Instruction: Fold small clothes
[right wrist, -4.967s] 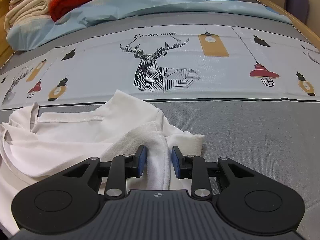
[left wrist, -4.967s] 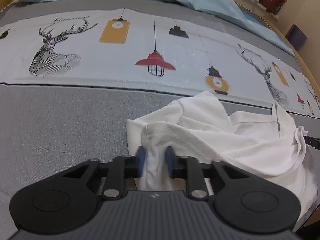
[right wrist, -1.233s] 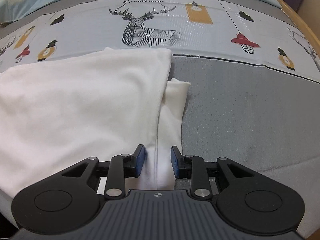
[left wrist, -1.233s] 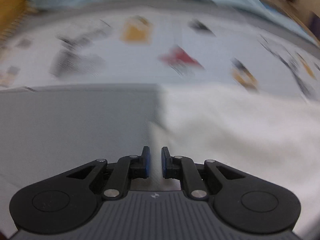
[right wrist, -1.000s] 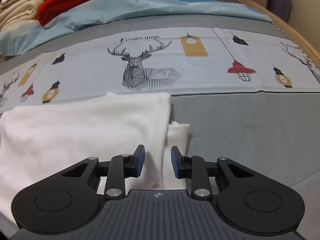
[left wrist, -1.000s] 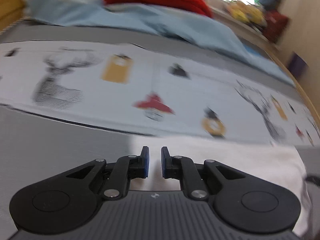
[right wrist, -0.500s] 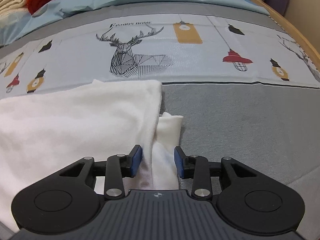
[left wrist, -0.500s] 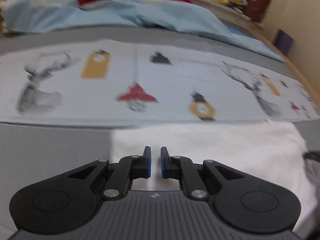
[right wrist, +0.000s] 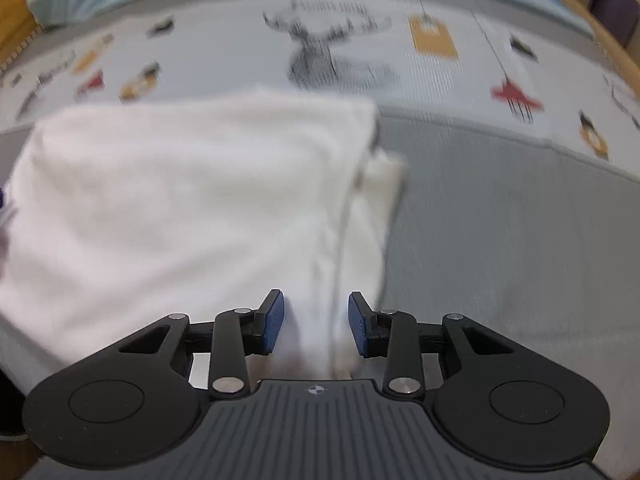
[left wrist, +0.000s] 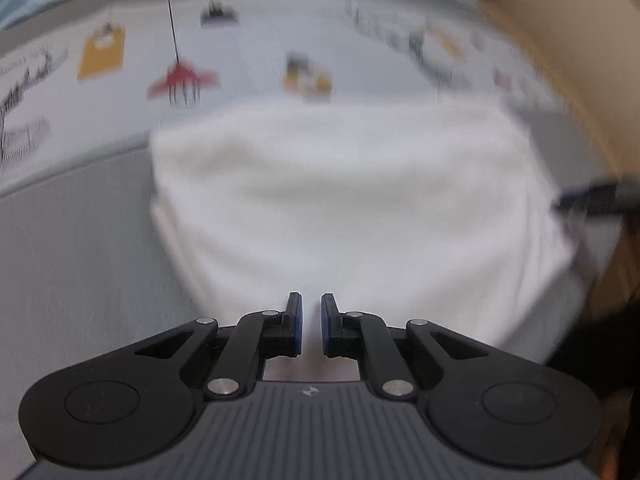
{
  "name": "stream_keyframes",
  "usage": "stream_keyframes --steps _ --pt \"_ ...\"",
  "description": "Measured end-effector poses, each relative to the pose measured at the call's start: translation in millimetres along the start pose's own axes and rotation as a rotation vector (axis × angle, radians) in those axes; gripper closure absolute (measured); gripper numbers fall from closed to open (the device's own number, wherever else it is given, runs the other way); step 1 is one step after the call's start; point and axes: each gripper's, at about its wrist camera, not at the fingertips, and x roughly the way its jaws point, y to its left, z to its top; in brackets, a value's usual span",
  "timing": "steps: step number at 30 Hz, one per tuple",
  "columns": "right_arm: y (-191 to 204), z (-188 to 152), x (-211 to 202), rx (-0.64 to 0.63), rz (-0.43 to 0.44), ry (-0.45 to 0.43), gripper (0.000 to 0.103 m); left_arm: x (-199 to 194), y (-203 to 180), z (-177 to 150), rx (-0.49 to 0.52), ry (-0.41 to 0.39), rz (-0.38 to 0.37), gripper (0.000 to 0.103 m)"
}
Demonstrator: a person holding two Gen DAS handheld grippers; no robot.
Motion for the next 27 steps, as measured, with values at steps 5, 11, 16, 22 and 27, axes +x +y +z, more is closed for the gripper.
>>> stream_keyframes --steps 5,11,16,22,27 --pt "1.8 -7.8 -14.7 0.006 -0.037 0.004 0.055 -8.8 5.7 -23.3 0.014 0.052 0.083 0.096" --pt "43.0 1.6 -82.6 0.025 -0.04 -0.249 0.056 -84.2 -8.1 -23.8 -0.024 -0.172 0.24 0.083" --pt "109.9 -4.1 -120.6 0.008 0.102 -0.393 0.074 -132.6 -28.3 -28.9 -0.086 -0.288 0.343 0.071" --pt "189.7 -21.6 -123.0 0.011 0.229 -0.441 0.08 -136.9 -34.0 -45.4 -0.167 -0.331 0.379 0.07" --pt "257.7 -24.1 -97.0 -0.142 0.242 -0.39 0.08 -146.4 -17.0 -53.9 -0.238 -0.352 0.388 0.07"
